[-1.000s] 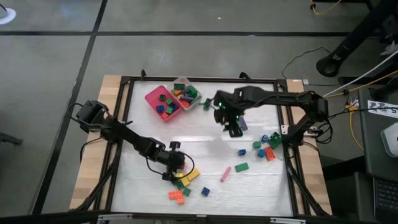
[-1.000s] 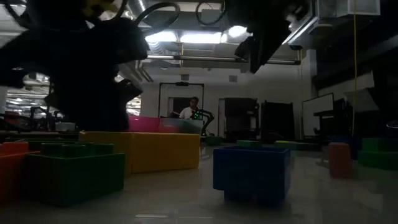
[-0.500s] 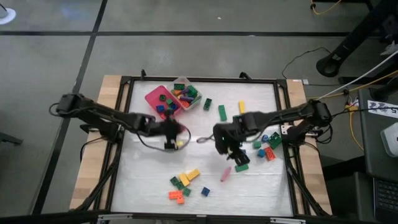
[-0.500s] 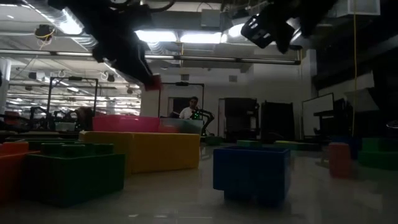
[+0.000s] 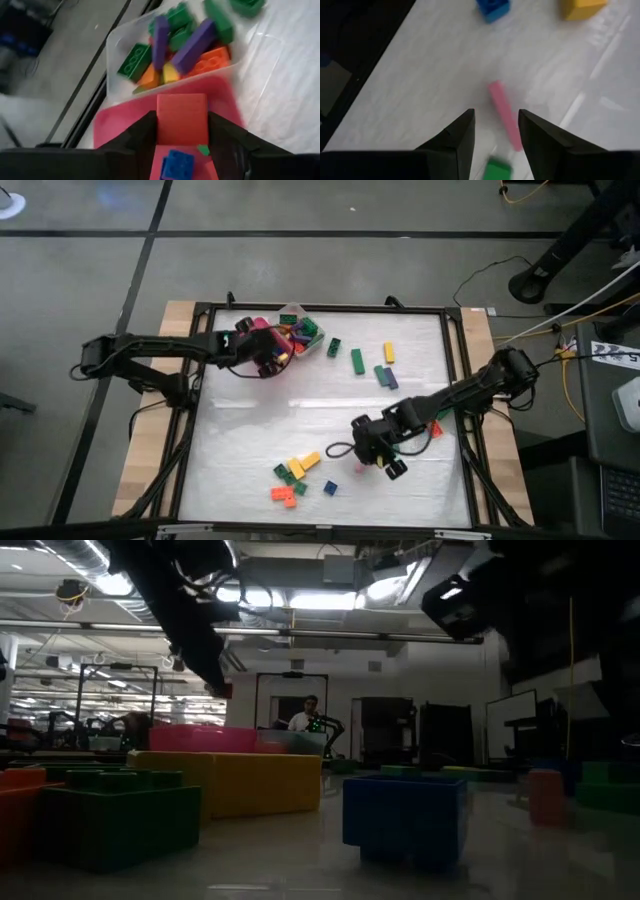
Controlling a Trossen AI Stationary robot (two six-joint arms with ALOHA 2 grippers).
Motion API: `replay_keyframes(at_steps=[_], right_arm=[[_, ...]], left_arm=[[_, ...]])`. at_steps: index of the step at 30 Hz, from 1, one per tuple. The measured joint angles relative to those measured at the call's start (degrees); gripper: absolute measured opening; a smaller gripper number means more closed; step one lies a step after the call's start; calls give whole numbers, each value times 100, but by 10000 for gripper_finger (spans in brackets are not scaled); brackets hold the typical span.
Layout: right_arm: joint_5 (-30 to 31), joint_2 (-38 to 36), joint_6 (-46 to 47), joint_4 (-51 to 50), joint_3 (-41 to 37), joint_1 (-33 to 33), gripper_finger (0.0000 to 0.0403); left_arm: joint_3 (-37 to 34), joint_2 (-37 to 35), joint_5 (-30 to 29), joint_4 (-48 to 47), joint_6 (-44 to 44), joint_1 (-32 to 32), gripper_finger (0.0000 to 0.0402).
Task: Sort blocks by size
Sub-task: Put the small red block into the pink bin, then put the big pink block into the white bin
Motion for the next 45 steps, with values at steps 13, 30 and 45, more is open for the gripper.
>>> replay_keyframes(at_steps=[13,30,45], right_arm=[[1244,0,12,917,-877,306,151],[1378,0,-26,2203,-1917,227,151],[1389,96,-840,3508,-2024,-578,23]], left_arm=[[-4,38,36,-7,-870,441,199],[-4,38,352,-7,-901,249,198],[-4,37,907,-4,-976,-459,182]])
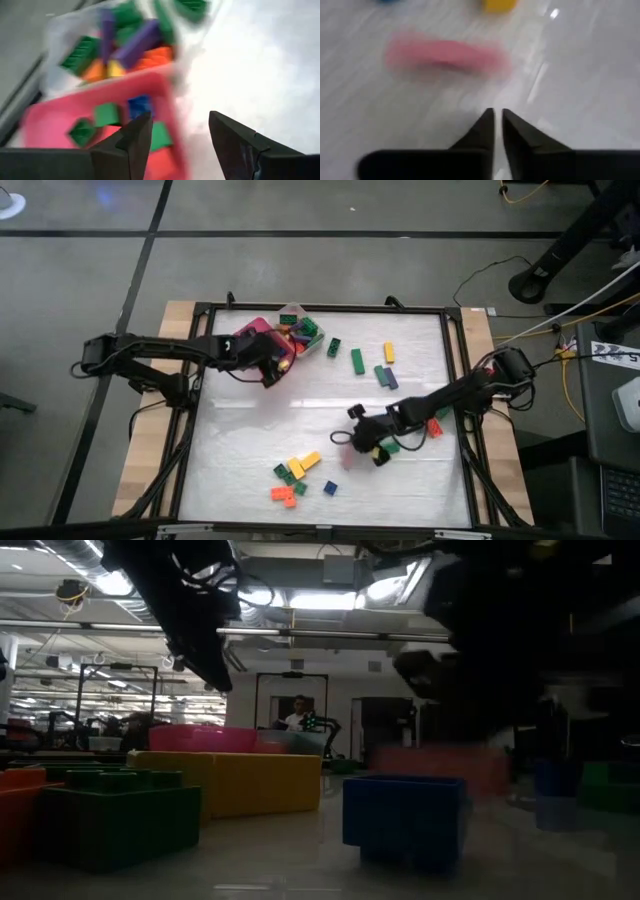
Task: Sort blocks by size
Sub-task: Put the big pink block into the white bin
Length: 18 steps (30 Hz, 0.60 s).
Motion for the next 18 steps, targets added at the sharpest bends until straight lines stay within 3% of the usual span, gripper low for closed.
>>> replay_keyframes(at_steps=[2,6,9,14,18], right_arm=[[0,0,-322,398,-1,-244,7],[0,0,-793,1139,5,-845,18],[-132,0,-833,1044,101,-1297,6],[-946,0,-402,549,283,-1712,16],[-1084,0,279,602,310,-1699,32]], left_arm=[[0,-1,247,8,-99,-166,178],[0,-1,558,-4,-346,-541,172],[0,0,594,-2,-413,-807,167],[0,-1,595,-4,-465,-1121,163],[0,-1,594,1,-556,-1266,164]])
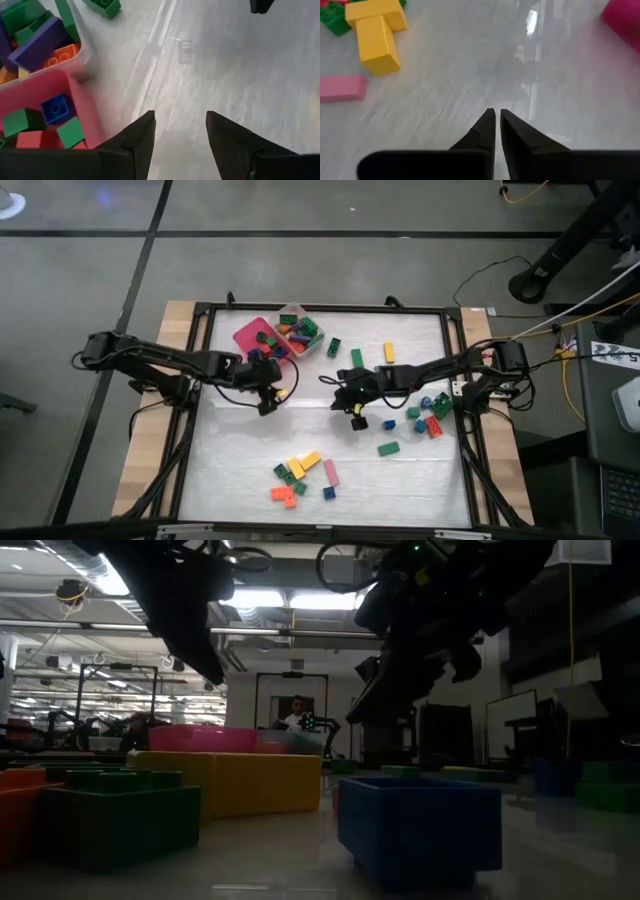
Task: Sort blocks by size
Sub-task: Put the big pink block into the white bin
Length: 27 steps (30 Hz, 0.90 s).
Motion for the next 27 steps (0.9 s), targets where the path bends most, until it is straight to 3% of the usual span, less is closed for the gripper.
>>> replay_keyframes(at_steps=[8,18,22,27], right_arm=[[-695,0,161,-30,0,204,79],[-323,-1,3316,57,0,762,159],[-326,-2,3881,27,0,1058,162],[-485,-2,3892,-52,0,1328,157]], left_arm=[[0,0,1,496,13,-348,159],[2,96,-2,1277,-115,-709,154],[2,517,197,2185,377,-1022,149],[4,1399,740,3831,1325,-1453,143]])
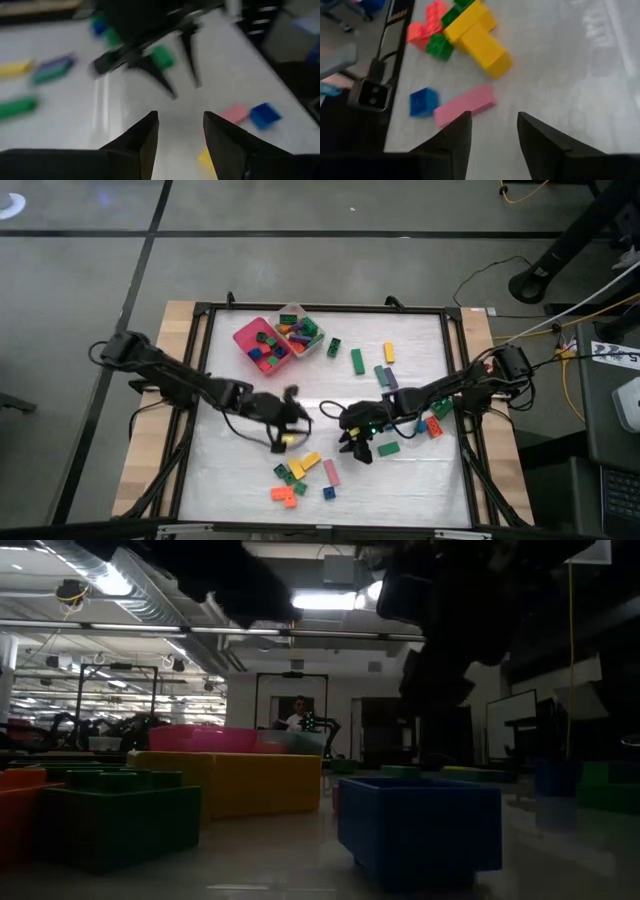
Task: Sort blocks by size
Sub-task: Put the big pink block into the white bin
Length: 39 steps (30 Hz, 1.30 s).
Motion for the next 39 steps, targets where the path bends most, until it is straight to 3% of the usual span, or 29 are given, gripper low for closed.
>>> replay_keyframes(at_steps=[3,8,17,27,35,39], right_arm=[[-1,0,325,140,0,142,156],[678,0,593,680,0,530,156],[775,450,-117,1622,7,1049,156],[529,1265,-531,2738,7,1069,156],[472,1709,-584,2800,15,1071,156],[792,1729,-635,2789,17,1046,156]], left_arm=[[0,482,66,700,472,-221,143],[0,875,58,1102,715,-369,143],[0,898,5,1197,666,-358,143],[0,894,2,1166,644,-345,143],[0,894,-2,1149,640,-325,143],[0,894,0,1147,625,-325,143]])
